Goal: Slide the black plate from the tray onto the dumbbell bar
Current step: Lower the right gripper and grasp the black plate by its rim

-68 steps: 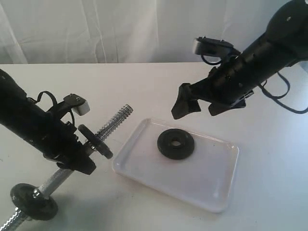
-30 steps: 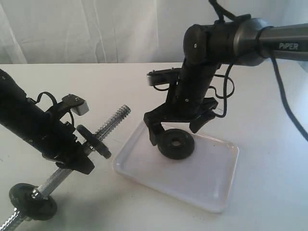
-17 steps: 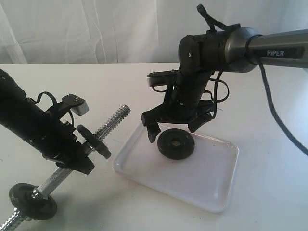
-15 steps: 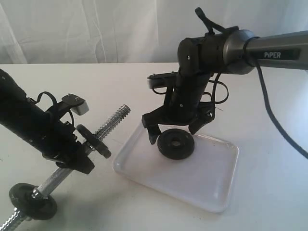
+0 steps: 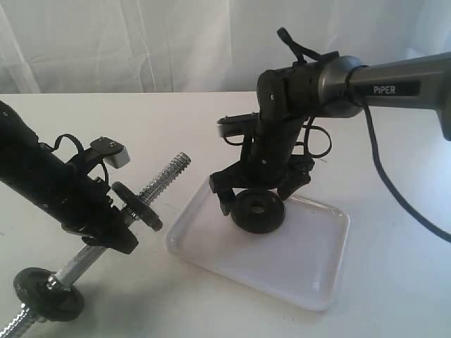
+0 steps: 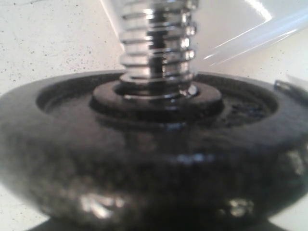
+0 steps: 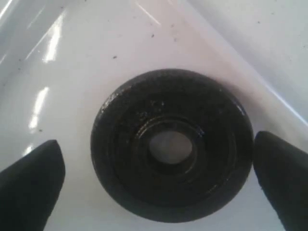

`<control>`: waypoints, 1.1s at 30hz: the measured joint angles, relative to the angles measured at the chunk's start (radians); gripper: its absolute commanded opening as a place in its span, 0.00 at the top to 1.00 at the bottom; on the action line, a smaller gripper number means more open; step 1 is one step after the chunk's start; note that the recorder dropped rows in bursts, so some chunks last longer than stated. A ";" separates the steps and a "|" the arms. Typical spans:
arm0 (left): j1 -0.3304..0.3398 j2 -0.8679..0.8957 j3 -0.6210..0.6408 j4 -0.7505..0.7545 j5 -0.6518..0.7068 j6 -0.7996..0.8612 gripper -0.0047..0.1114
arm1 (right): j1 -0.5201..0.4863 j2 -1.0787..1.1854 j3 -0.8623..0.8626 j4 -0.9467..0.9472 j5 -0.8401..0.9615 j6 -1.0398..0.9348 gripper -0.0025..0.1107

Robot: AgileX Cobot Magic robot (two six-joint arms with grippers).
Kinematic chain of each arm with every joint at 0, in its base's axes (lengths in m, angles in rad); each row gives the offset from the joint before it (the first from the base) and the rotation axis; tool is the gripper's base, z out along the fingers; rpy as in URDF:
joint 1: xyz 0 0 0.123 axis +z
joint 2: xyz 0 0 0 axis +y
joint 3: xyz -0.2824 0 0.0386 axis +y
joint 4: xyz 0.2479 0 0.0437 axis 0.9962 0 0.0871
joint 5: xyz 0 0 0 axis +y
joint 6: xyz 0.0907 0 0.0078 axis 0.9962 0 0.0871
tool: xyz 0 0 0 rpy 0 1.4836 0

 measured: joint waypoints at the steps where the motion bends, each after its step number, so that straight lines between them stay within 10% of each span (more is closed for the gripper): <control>1: 0.000 0.000 0.000 0.000 0.000 0.000 0.96 | 0.000 0.002 0.000 -0.002 0.000 0.000 0.05; 33: 0.000 -0.002 0.000 0.000 -0.012 -0.004 0.96 | 0.003 0.035 -0.001 -0.009 -0.031 0.090 0.05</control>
